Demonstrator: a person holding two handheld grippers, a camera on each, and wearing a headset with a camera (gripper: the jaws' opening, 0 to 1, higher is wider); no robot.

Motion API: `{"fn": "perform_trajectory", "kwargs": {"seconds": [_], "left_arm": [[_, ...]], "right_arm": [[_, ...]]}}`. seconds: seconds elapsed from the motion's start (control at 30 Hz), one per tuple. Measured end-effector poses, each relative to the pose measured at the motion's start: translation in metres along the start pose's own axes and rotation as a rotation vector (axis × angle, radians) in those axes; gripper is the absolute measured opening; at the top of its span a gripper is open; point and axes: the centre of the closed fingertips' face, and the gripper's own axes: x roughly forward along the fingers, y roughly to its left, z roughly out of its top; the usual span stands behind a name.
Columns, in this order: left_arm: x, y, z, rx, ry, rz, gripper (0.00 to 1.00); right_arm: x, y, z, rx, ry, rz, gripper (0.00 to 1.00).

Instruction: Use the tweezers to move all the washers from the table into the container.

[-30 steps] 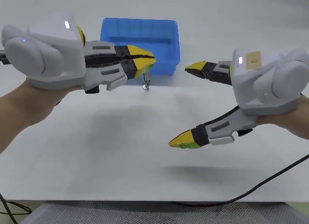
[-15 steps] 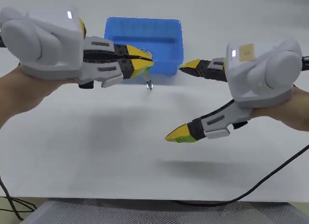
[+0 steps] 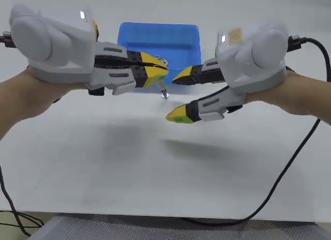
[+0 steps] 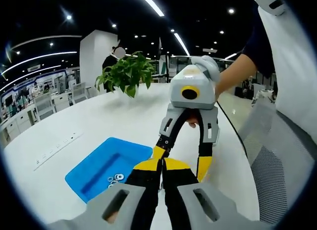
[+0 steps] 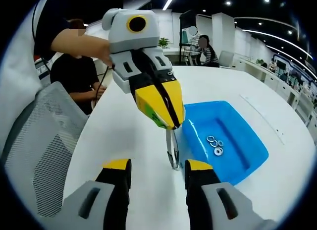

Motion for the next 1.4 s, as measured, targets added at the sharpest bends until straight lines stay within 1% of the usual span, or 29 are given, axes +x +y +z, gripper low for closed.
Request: {"fn": "perform_trajectory", "kwargs": {"seconds": [0.07,0.23,0.4,0.47,0.6,0.73,0.8,0.87,0.9,1.0,1.07,1.3,1.4], "left_arm": [[0.000,0.000,-0.001,-0.002,0.001,-0.004,0.04],[0.004,0.001,0.001,-0.005,-0.002,-0.008,0.04],[0.005,0.001,0.000,0.001,0.006,-0.017,0.05],[0.006,0.001,0.000,0.000,0.006,-0.017,0.05],[0.009,-0.001,0.001,0.007,0.007,-0.021,0.05],[0.011,-0.002,0.002,0.015,0.012,-0.024,0.05],[0.012,-0.001,0.002,0.014,0.013,-0.025,0.05],[0.013,-0.002,0.002,0.016,0.016,-0.029,0.05],[0.013,-0.002,0.002,0.019,0.018,-0.032,0.05],[0.015,-0.003,0.003,0.031,0.025,-0.037,0.05],[0.016,-0.005,0.003,0.054,0.034,-0.044,0.05],[0.018,-0.006,0.003,0.068,0.051,-0.059,0.05],[0.019,-0.004,0.004,0.061,0.054,-0.055,0.05]], "right_arm": [[0.003,-0.003,0.002,-0.006,-0.007,0.007,0.40],[0.012,-0.009,0.001,-0.024,0.008,0.022,0.33],[0.019,-0.007,0.002,-0.048,0.022,0.045,0.27],[0.020,-0.006,0.002,-0.073,0.030,0.053,0.24],[0.021,-0.007,0.000,-0.103,0.042,0.057,0.21],[0.021,-0.013,-0.002,-0.107,0.049,0.049,0.14],[0.022,-0.014,-0.002,-0.122,0.053,0.054,0.13],[0.022,-0.014,-0.004,-0.170,0.076,0.054,0.13],[0.023,-0.013,-0.004,-0.176,0.076,0.055,0.12],[0.021,-0.014,-0.004,-0.173,0.071,0.062,0.11],[0.021,-0.014,-0.005,-0.152,0.062,0.066,0.11],[0.020,-0.011,-0.004,-0.141,0.046,0.086,0.10],[0.020,-0.011,-0.004,-0.136,0.041,0.085,0.10]]}}
